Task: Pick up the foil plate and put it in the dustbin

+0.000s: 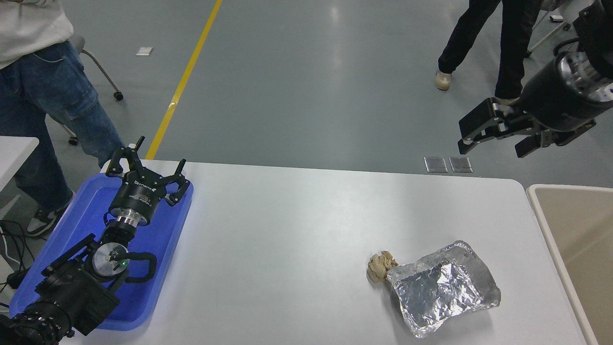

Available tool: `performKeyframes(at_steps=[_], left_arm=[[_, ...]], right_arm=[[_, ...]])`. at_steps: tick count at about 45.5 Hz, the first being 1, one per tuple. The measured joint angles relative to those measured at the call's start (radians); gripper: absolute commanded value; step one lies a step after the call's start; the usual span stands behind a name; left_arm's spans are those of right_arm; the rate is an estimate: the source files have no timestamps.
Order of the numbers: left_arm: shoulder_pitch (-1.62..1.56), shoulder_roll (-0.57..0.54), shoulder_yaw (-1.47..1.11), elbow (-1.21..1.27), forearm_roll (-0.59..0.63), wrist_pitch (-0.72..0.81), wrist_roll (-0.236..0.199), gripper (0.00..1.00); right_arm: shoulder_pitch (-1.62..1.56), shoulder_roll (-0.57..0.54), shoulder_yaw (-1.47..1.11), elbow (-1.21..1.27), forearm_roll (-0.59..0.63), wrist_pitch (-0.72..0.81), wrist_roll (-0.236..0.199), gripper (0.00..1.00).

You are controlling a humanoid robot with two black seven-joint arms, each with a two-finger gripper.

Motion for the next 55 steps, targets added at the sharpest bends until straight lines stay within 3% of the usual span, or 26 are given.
performKeyframes(at_steps=[55], left_arm=[[0.000,0.000,0.000,0.000,-0.001,0.000,0.000,1.00]], right_arm=[[-0.032,0.011,0.001,-0.011,-0.001,0.000,0.000,1.00]])
